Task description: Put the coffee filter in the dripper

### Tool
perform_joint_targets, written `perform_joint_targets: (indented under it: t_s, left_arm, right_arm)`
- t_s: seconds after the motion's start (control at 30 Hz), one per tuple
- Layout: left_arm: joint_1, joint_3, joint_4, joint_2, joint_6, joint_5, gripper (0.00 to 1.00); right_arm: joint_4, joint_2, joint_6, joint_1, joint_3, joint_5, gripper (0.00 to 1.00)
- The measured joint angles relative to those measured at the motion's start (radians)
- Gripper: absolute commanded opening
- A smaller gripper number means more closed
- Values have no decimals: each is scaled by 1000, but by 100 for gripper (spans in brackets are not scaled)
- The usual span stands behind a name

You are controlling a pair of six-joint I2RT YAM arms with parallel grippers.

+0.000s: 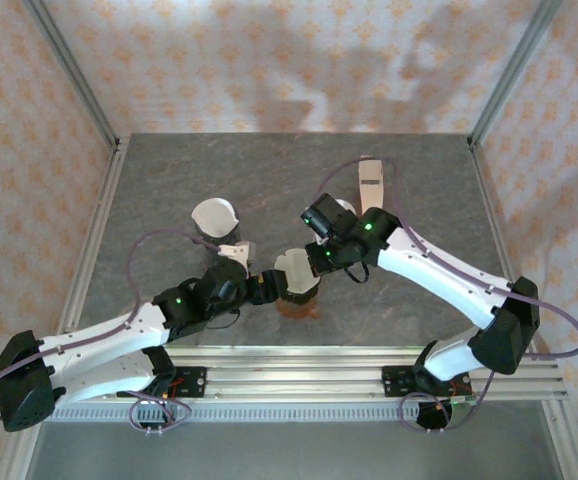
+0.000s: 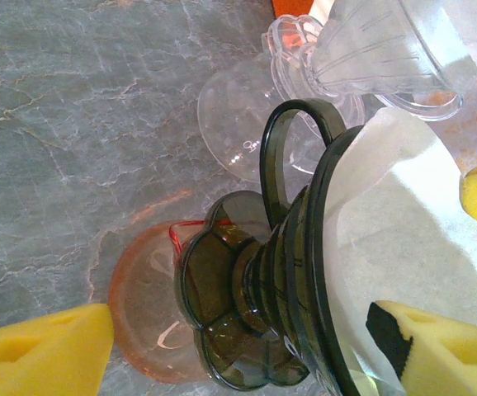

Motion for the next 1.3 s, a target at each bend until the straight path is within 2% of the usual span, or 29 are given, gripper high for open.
perform_joint_targets:
  t_s: [0.27, 0.4, 0.57, 1.3]
  left_arm:
    - [0, 0, 0, 4, 0, 1, 82]
    - [0, 0, 1, 4, 0, 1, 88]
    - [0, 0, 1, -5, 0, 1, 90]
    - [0, 9, -18, -46, -3, -3, 47]
  right_arm:
    - [-1, 12, -2, 11, 0, 15, 0]
    - [-1, 12, -2, 15, 0, 22, 0]
    - [-1, 13, -2, 17, 0, 27, 0]
    - [-2, 13, -2, 23, 0, 41, 0]
